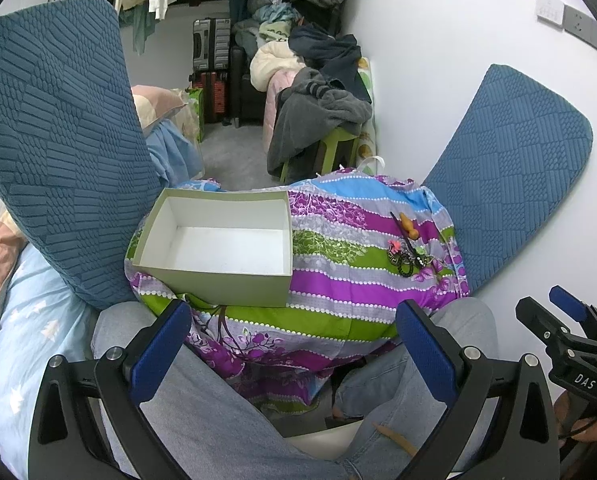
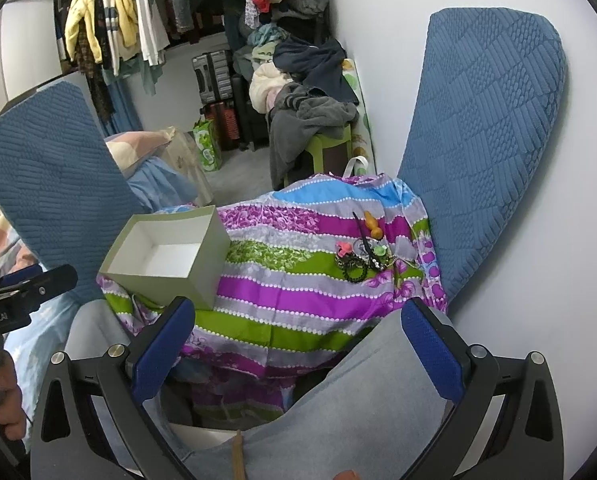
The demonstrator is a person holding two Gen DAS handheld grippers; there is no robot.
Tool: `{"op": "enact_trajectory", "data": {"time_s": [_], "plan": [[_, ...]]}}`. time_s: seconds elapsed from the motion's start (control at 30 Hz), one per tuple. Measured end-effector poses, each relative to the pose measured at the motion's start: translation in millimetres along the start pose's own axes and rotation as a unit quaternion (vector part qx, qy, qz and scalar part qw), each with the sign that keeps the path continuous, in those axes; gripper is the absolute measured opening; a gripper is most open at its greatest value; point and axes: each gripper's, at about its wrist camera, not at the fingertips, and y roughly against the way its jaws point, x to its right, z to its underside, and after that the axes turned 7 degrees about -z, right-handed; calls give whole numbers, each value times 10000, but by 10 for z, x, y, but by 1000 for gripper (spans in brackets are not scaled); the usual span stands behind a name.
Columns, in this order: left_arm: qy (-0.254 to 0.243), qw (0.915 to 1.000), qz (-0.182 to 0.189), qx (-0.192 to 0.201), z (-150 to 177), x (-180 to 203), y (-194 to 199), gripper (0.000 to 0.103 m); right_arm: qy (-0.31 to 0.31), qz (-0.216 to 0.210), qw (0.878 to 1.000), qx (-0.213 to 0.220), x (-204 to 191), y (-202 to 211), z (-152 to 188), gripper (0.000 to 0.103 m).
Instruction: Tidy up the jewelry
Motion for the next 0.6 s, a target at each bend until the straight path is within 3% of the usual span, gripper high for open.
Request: {"op": "enact_trajectory", "data": {"time_s": [0.47,0.6], "plan": [[35,10000,10,-19,23,-7,-46,102,9,-124,9999,-24,-54,-25,-35,102],[47,10000,26,-50,8,-22,-55,102,-15,-187,9998,-39,-68,-43,-41,97]]}}
